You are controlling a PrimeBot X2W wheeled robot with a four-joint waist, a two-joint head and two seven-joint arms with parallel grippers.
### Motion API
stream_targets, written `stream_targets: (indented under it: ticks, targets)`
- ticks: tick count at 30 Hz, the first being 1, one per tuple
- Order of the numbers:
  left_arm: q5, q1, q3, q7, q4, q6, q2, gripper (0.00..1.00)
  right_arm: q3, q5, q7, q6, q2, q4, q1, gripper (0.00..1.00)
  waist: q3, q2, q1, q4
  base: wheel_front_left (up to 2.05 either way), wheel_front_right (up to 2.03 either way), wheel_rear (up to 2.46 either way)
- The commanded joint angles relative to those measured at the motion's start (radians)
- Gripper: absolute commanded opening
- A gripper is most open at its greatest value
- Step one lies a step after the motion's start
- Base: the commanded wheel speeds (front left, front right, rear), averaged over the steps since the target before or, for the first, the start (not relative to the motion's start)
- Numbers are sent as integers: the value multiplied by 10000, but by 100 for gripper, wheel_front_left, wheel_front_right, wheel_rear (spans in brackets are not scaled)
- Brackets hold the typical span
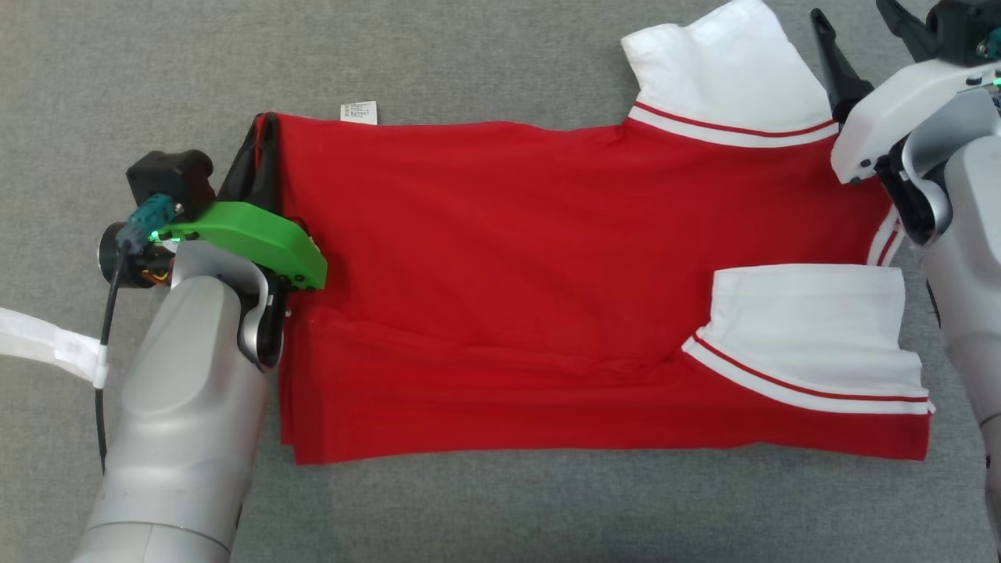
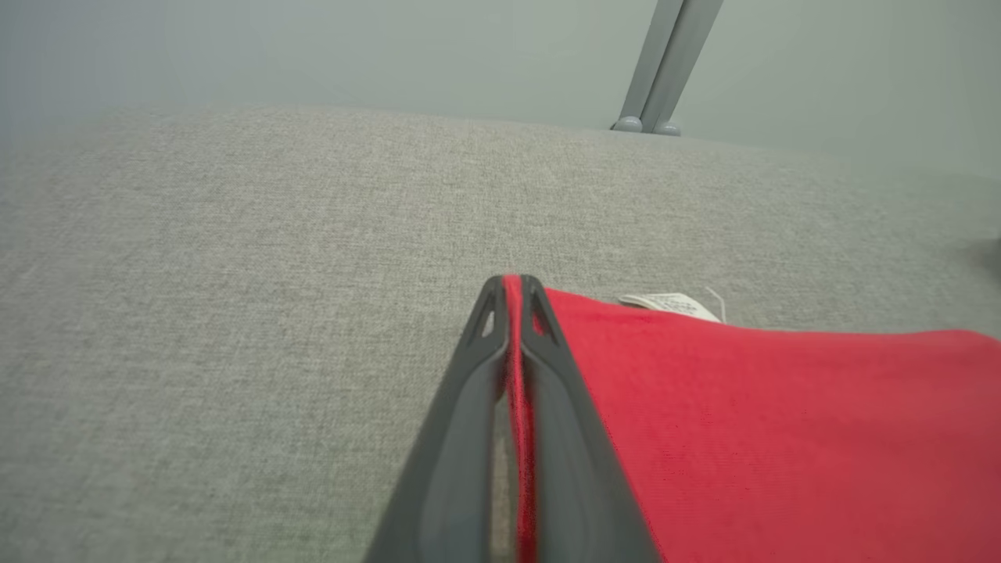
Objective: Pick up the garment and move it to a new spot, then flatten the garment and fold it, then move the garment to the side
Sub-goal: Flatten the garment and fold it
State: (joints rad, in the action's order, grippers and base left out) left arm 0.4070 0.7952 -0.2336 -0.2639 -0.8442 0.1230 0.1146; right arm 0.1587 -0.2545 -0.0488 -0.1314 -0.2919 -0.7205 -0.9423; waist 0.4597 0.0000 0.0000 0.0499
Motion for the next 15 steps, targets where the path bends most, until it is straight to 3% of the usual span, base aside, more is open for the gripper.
stream_targets:
  ticks: [1,5,12,13,14,15]
  targets:
    - [-143,-235,48,5,179,-24,-15,0,68,-28,160,18,-79,-244,-301,100,238,0,0,540,0,0,0]
    - [-257,-483,-20,3,759,36,-262,0,319,-39,879,18,-116,-1385,-1114,100,472,0,0,1014,0,0,0]
    - [-187,-565,-176,1,1008,66,-475,0,352,-31,1295,16,-1,-2753,-1682,100,683,0,0,1273,0,0,0]
    - [-176,-573,-198,1,1014,71,-485,0,330,25,1334,18,-6,-2960,-1697,44,691,0,0,1282,0,0,0]
    - [-150,-568,-233,1,1024,76,-502,0,297,72,1244,18,2,-3240,-1723,0,690,0,0,1288,0,0,0]
    - [-132,-569,-249,1,1043,79,-505,0,261,35,1112,18,21,-3333,-1791,0,683,0,0,1279,0,0,0]
